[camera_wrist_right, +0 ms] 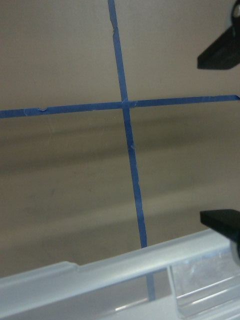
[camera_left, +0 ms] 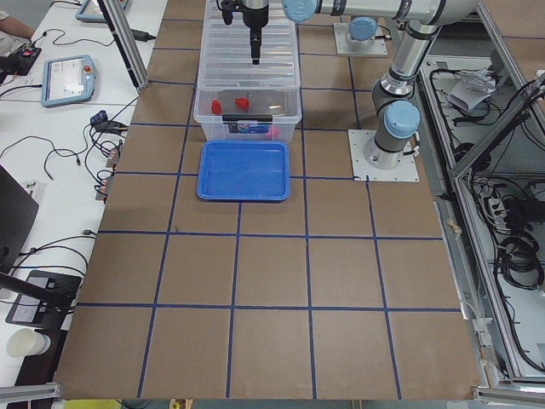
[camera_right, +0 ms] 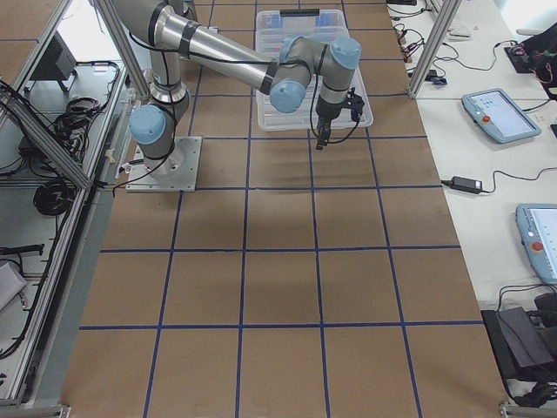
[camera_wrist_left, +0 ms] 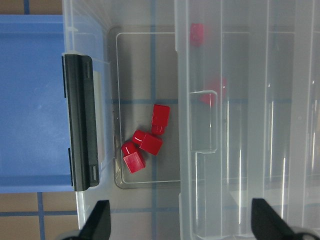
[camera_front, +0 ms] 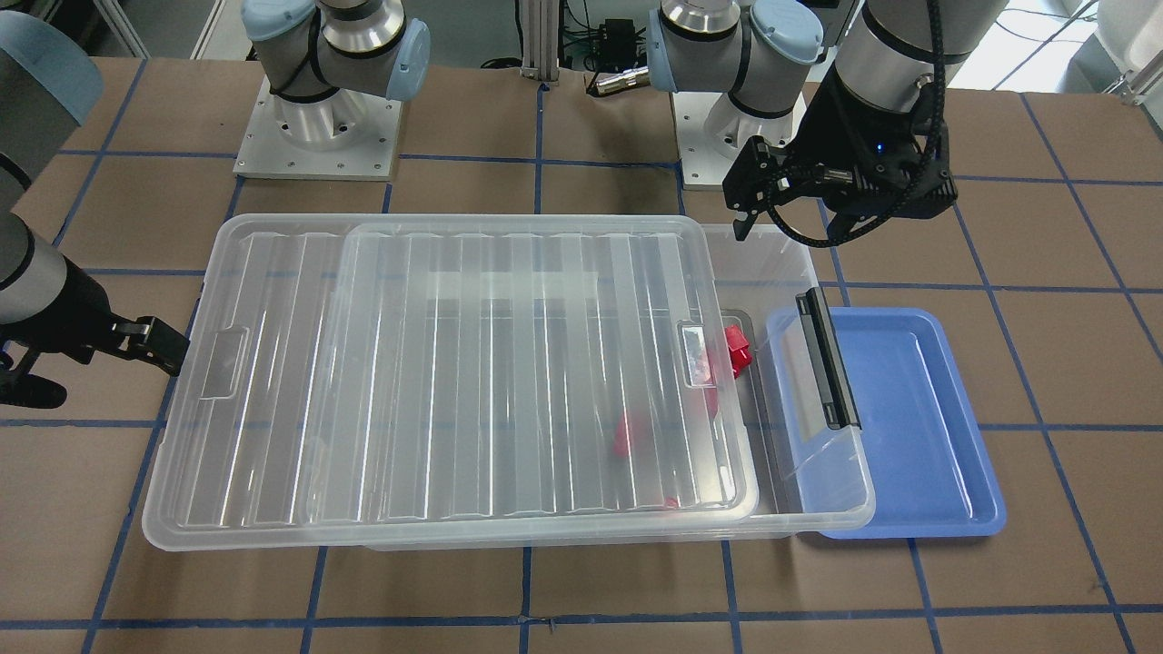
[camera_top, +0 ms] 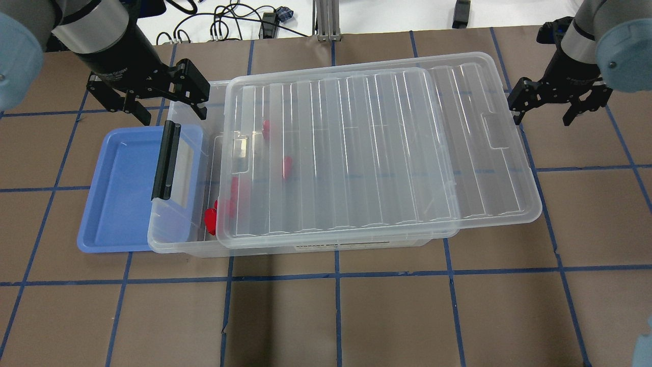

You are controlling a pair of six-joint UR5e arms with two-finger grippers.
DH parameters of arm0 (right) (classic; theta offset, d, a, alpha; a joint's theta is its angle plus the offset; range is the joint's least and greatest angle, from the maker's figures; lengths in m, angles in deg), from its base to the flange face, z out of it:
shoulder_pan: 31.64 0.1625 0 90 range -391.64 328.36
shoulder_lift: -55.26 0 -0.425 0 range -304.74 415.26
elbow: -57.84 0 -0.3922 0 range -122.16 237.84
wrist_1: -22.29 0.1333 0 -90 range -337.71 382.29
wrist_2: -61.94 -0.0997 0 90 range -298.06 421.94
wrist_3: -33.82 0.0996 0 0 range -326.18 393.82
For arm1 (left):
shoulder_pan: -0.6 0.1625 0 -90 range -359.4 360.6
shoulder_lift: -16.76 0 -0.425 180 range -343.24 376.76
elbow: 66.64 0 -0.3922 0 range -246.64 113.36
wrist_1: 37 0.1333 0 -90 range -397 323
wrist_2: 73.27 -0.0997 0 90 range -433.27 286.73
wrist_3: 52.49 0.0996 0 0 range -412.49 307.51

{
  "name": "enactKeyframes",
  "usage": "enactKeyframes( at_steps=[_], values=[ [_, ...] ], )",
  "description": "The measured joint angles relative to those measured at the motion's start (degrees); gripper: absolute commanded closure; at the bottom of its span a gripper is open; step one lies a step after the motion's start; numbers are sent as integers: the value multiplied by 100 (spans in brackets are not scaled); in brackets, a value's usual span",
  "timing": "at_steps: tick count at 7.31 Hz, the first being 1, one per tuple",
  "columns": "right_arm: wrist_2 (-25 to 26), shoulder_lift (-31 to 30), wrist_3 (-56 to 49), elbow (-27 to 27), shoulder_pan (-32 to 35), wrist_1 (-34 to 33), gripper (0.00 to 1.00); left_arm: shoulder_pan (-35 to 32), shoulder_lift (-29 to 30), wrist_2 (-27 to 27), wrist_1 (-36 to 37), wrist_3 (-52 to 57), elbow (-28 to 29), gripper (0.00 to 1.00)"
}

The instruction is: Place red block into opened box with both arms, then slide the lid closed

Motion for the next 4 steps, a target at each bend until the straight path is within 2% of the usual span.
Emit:
enactKeyframes(
  at_steps=[4],
  values=[
    [-31,7,671,-5,551,-4,0,-4,7,-5,-2,2,3,0]
  ],
)
